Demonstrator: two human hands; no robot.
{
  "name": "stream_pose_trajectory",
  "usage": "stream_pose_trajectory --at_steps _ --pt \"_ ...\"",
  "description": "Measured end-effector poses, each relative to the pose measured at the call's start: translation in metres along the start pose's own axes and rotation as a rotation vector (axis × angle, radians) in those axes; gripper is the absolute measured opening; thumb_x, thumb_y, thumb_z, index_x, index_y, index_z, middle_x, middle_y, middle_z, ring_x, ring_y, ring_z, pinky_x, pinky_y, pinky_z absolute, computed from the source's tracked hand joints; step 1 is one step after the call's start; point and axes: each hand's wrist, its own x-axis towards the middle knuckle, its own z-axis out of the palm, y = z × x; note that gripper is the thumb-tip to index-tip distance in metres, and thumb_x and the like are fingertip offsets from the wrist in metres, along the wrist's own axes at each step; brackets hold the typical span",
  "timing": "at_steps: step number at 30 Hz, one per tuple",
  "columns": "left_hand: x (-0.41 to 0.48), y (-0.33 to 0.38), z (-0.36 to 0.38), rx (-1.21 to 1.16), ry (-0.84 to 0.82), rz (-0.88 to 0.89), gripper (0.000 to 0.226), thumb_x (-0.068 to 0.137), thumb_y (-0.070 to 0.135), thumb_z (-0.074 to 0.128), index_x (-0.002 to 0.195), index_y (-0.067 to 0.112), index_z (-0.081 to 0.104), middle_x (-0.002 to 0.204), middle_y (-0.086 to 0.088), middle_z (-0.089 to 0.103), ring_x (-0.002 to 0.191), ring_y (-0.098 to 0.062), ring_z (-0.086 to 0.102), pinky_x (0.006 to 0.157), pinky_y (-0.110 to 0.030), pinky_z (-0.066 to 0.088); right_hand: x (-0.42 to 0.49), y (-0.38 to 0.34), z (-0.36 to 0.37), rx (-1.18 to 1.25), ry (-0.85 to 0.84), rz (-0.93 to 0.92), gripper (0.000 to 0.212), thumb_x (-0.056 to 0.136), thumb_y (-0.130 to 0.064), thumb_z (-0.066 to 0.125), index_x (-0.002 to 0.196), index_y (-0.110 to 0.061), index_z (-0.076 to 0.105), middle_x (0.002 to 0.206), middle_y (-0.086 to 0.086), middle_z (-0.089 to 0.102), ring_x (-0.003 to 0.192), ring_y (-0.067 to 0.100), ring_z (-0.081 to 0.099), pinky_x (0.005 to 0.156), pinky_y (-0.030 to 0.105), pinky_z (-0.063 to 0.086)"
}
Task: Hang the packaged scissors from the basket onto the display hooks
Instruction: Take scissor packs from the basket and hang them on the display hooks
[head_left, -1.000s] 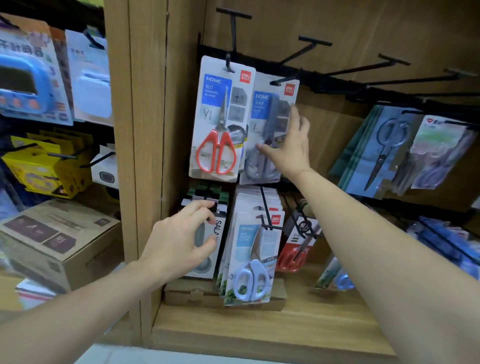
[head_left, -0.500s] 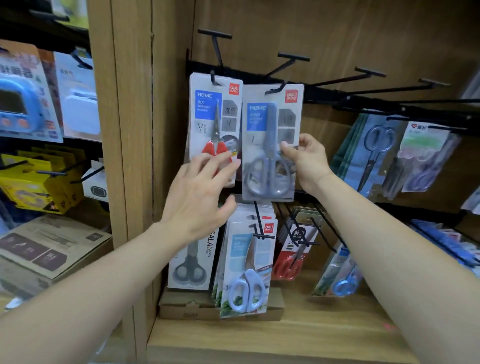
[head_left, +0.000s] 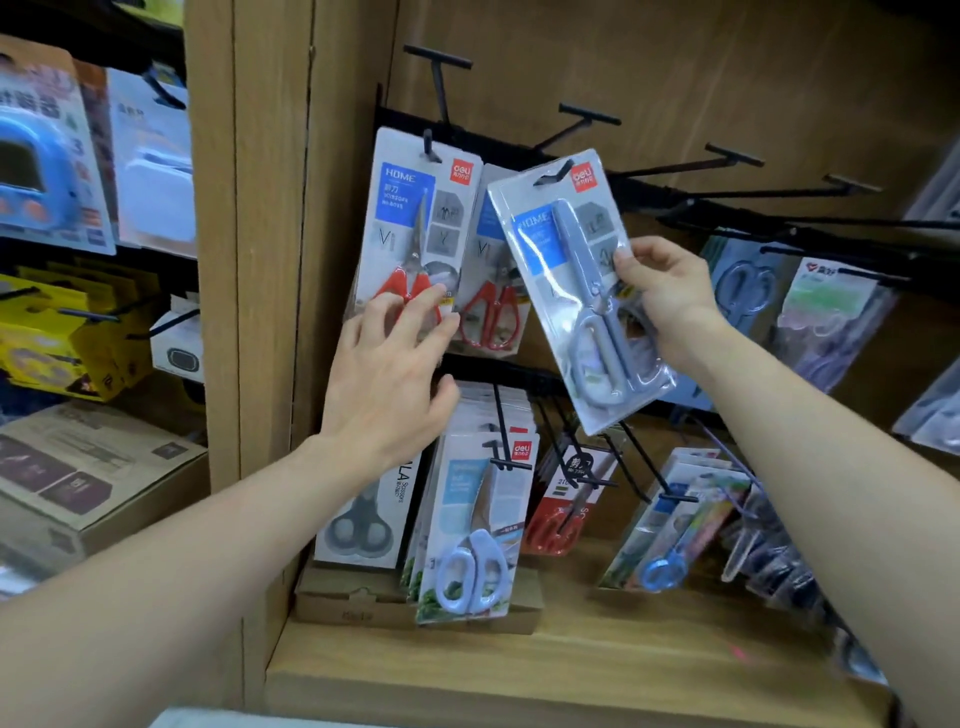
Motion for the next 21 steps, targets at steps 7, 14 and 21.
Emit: stream_pose_trajectory --at_steps 7,14,21 --pt "0.006 0.007 -0.009 -0.306 0.162 -0.048 0.052 0.096 0.040 0.049 0.141 0.019 0.062 0.144 0.003 0.059 0.122 -0.023 0.043 0.099 -0.043 0.046 -0.045 -0.003 0.017 0.308 -0.151 0.163 0.010 0.101 -0.016 0.062 0.103 -0.011 0.070 0.087 0.004 0.074 0.073 0.016 0.071 0.066 0.031 0.059" --pt "0.004 0.008 -0.011 -0.408 0.237 -0.071 0.042 0.099 0.036 0.052 0.131 0.015 0.071 0.136 0.002 0.066 0.121 -0.026 0.049 0.098 -0.044 0.046 -0.091 -0.016 0.003 0.483 -0.228 0.166 0.014 0.102 -0.023 0.056 0.100 -0.015 0.068 0.091 0.002 0.071 0.076 0.015 0.070 0.067 0.028 0.060" --pt "-0.007 0.034 -0.001 -0.496 -0.033 0.183 0.043 0.095 0.042 0.049 0.122 0.018 0.073 0.128 0.004 0.069 0.121 -0.020 0.055 0.099 -0.047 0.048 -0.119 0.021 -0.039 0.333 0.002 0.201 0.014 0.103 -0.013 0.057 0.092 -0.011 0.066 0.079 0.003 0.073 0.071 0.017 0.071 0.065 0.031 0.059"
